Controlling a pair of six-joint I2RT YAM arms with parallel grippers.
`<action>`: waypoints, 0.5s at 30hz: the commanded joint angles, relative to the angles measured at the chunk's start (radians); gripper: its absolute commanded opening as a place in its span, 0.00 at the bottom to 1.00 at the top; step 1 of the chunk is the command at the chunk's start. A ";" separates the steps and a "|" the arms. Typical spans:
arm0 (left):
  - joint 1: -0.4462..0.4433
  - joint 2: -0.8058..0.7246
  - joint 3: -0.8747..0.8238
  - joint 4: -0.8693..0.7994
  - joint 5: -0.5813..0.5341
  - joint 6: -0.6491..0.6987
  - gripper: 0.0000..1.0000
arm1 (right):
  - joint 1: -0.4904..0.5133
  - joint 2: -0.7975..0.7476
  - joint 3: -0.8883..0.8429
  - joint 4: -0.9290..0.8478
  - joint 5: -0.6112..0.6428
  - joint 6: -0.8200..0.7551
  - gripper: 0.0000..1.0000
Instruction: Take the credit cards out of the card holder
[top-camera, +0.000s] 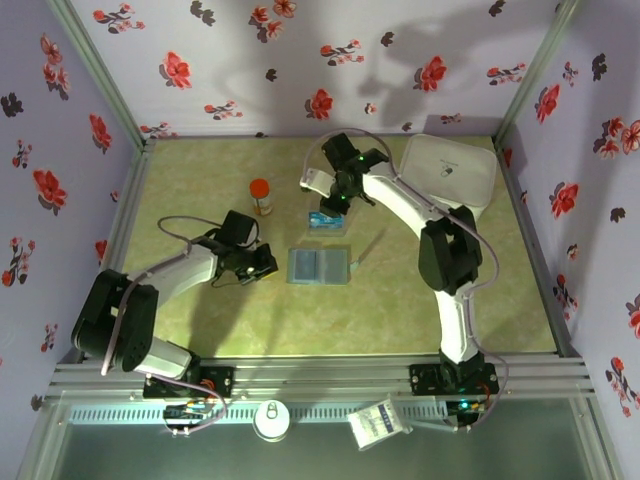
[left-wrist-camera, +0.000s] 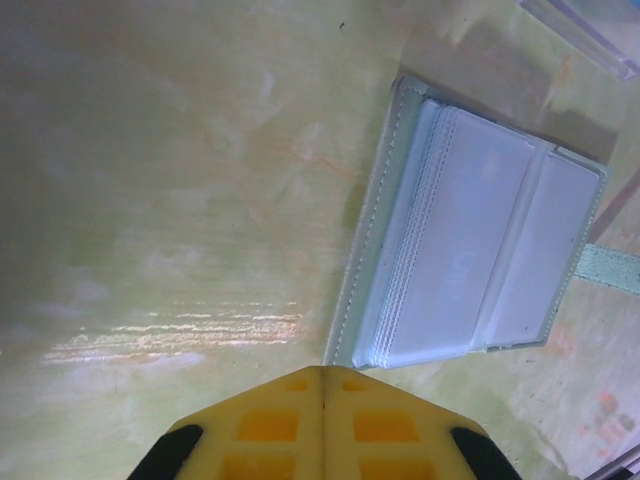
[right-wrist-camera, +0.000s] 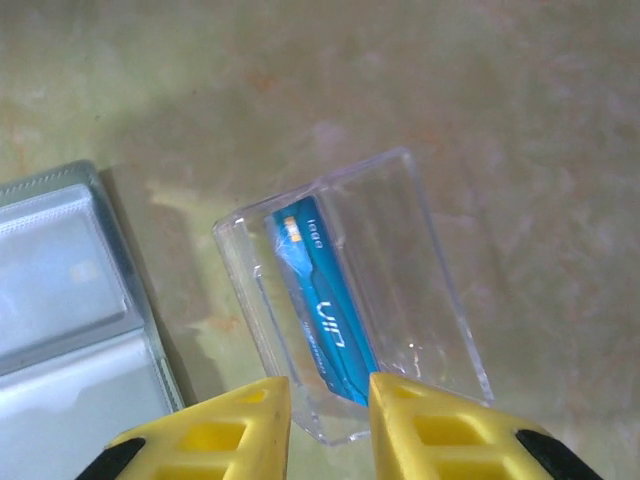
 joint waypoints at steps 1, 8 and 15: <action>0.012 0.035 0.045 0.017 0.016 0.009 0.06 | 0.010 -0.051 -0.079 0.154 0.062 0.194 0.23; 0.010 0.072 0.064 0.041 0.039 0.017 0.06 | 0.015 -0.028 -0.131 0.274 0.150 0.332 0.11; 0.010 0.092 0.067 0.053 0.054 0.022 0.06 | 0.015 0.036 -0.122 0.284 0.137 0.329 0.10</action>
